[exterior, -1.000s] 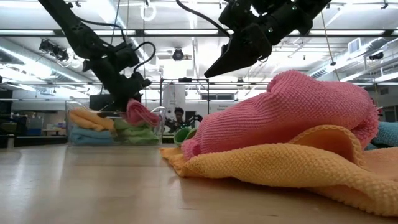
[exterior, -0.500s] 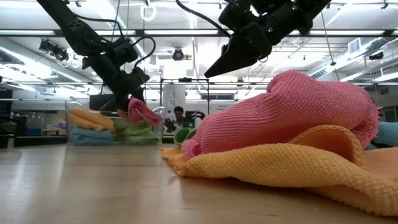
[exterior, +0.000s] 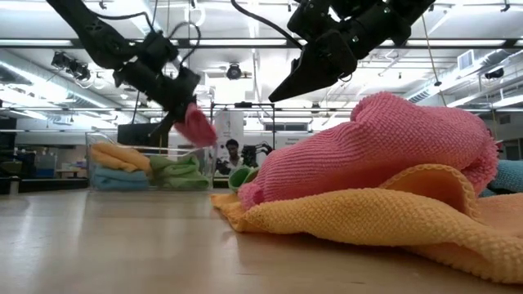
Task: Fold microfiber towels
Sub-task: Stack the left pink microfiber towel on top of the green microfiber towel
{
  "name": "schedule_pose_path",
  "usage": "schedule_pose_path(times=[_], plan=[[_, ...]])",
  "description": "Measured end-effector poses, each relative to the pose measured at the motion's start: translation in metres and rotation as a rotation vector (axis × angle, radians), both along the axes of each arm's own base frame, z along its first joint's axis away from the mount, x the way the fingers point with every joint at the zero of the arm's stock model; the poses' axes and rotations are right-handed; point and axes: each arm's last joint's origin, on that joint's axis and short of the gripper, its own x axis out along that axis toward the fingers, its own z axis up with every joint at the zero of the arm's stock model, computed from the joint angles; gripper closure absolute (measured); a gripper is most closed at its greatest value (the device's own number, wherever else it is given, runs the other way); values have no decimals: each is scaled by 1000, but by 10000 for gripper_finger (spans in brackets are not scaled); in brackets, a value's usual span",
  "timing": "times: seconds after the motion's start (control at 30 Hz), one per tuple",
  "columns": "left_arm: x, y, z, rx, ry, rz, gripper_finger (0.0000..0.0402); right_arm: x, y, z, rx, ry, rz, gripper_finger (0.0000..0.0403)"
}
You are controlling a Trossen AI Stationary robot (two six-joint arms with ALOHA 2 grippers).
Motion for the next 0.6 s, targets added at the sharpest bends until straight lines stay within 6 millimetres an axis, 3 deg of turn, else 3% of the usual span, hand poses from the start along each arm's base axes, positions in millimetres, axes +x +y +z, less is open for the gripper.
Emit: schedule_pose_path(times=[0.13, 0.37, 0.6], plan=[[3, 1, 9, -67, -167, 16, 387, 0, 0, 0, 0, 0, 0, 217], [-2, 7, 14, -596, -527, 324, 388, 0, 0, 0, 1, 0, -1, 217], [3, 5, 24, -1081, -734, 579, 366, 0, 0, 0, 5, -1, -3, 217]])
